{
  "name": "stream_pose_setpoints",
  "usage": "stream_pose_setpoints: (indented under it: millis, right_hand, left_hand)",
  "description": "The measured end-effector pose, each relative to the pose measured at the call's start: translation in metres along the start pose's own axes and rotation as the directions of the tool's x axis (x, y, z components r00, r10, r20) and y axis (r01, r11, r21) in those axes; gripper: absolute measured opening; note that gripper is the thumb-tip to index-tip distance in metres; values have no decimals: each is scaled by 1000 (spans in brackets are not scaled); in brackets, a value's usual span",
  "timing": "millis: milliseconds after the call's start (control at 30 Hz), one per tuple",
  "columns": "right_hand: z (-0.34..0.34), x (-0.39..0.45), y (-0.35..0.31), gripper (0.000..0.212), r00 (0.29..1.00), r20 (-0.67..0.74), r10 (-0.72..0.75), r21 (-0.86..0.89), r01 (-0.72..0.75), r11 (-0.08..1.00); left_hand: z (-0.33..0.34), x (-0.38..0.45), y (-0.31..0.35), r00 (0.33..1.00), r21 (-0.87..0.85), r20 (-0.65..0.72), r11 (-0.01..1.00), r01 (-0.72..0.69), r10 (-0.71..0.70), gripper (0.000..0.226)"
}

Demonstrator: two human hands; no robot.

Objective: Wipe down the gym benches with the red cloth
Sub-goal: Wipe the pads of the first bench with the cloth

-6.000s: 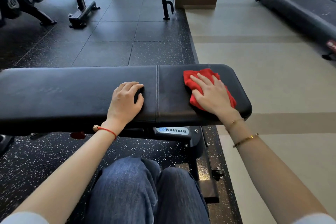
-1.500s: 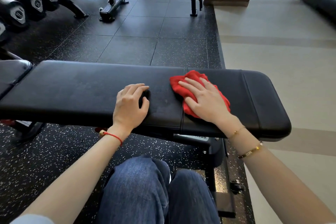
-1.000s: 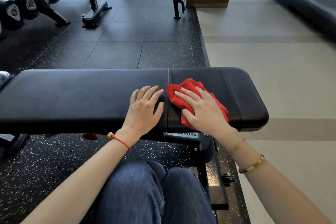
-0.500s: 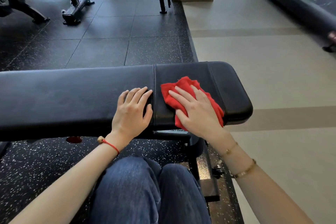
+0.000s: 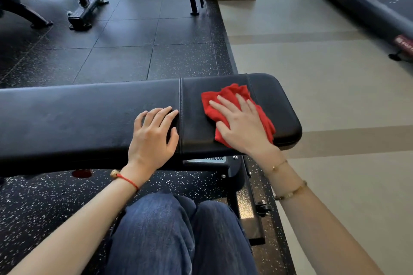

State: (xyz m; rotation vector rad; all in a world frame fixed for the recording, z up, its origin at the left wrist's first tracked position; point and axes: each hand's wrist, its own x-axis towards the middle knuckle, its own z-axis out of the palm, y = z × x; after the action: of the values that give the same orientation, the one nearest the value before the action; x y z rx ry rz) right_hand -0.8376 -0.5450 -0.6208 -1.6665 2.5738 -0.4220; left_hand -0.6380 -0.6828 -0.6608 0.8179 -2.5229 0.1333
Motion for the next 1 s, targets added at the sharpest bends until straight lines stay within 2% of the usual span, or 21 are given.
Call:
stream_pose_setpoints:
  millis: [100,267,367,533,667,733,800,900,1000]
  right_hand:
    - [-4,-20,18,55,1000,-13,-15,5,15,1000]
    - [-14,7,62,53,960,-4,278,-5,-278,960]
    - [-15,44,60,51,950,18,313,41,-313,949]
    - [-10,64,23,50,983,69,168,-3,-168,986]
    - [-5,21,8,52,997,47,-63,-11,63,998]
    - [-6,0,19,54,994,31,-105,-40,106,994]
    - [-9,-11,38,55,999,-4,-40,-69,40,997]
    - [-15,-1,61,56,988,8,153,-17,-153,988]
    - [-16,31,66,53,975,21,221,0,-221,975]
  left_hand:
    - [0,-2,1,1000,2,-4,1000,1,-1,44]
    - [0,-1,3,1000,-8,8,1000,7,-6,44]
    - [0,0,4,1000,-3,30,1000,8,-8,45]
    - [-1,-1,2,1000,-6,24,1000,12,-12,44]
    - [-2,0,3,1000,-25,17,1000,15,-15,44]
    - [-3,-1,3,1000,-29,23,999,14,-13,44]
    - [-3,-1,3,999,-34,34,999,15,-14,45]
    - [-4,-1,3,999,-37,48,999,23,-21,45]
    - [-5,-1,5,997,-41,67,999,32,-29,46]
